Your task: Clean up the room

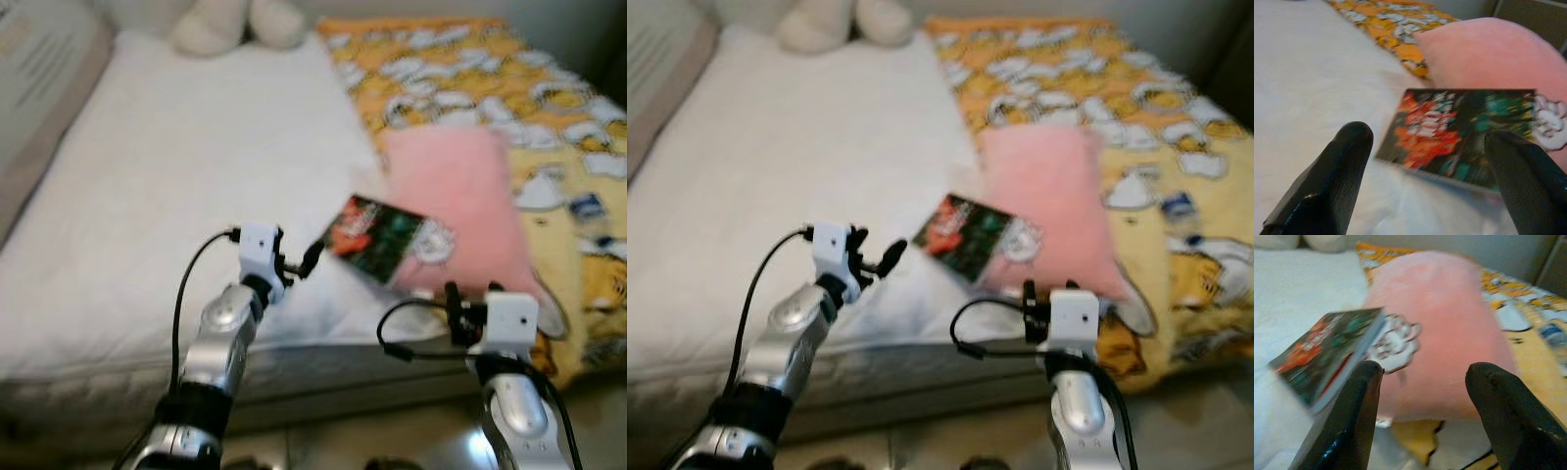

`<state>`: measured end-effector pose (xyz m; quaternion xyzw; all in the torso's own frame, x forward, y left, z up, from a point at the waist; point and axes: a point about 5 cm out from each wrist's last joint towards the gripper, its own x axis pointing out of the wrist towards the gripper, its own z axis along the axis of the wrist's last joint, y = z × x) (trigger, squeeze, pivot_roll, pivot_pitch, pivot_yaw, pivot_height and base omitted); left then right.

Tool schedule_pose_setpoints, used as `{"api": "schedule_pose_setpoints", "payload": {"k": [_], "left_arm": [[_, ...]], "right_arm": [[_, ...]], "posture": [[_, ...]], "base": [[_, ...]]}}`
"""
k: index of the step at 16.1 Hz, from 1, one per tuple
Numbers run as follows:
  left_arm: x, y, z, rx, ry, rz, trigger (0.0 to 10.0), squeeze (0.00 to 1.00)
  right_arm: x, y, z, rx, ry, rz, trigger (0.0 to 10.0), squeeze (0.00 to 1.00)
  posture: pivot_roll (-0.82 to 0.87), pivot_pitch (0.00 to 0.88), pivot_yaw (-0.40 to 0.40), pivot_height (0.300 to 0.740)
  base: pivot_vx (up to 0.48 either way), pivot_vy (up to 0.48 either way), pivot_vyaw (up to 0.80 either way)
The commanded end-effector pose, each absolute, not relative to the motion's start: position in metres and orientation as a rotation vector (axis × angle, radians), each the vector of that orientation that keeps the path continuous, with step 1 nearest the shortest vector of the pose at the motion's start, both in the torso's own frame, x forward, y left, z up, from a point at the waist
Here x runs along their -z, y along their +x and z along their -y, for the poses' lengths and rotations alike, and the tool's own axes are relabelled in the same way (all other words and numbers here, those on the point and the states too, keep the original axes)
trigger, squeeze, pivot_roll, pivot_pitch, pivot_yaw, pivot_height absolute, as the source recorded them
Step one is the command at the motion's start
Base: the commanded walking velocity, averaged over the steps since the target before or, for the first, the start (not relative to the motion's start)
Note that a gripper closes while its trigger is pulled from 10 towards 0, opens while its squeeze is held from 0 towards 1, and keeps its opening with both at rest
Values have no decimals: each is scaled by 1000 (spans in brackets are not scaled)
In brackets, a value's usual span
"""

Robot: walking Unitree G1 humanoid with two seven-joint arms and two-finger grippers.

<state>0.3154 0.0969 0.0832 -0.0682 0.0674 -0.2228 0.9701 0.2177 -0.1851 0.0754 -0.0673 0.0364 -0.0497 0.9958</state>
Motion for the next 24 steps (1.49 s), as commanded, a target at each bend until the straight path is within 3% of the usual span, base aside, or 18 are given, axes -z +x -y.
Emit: {"api": "schedule_pose_setpoints", "payload": {"k": [1, 5, 9, 12, 16, 20, 24], "left_arm": [[-92, 321, -88, 482, -136, -103, 10000, 0], [-90, 323, -89, 464, -133, -103, 10000, 0], [-89, 322, -98, 408, -78, -93, 10000, 0], [-95, 315, -110, 400, -37, -66, 10000, 0], [-107, 302, -153, 332, 44, -52, 10000, 0], [-115, 281, -168, 332, 97, -61, 10000, 0], [-118, 273, -177, 311, 109, -88, 10000, 0]], "right_arm": [[-76, 217, 190, 121, -145, -65, 10000, 4], [-77, 219, 190, 92, -128, -65, 10000, 8], [-90, 255, 166, -78, 56, -70, 10000, 0], [-88, 282, 143, -149, 146, -88, 10000, 4], [-88, 320, 109, -216, 233, -105, 10000, 12], [-87, 335, 85, -224, 317, -133, 10000, 16], [-77, 335, 81, -189, 379, -169, 10000, 16]], "posture": [[-63, 29, 32, 736], [-59, 20, 29, 736], [-17, 37, 27, 736], [64, 115, 29, 736], [211, 214, 42, 736], [269, 262, 45, 736], [279, 284, 46, 736]], "base": [[352, -322, 0], [382, -286, 0], [68, 0, 0], [0, 0, 0], [0, 0, 0], [0, 0, 0], [0, 0, 0]]}}
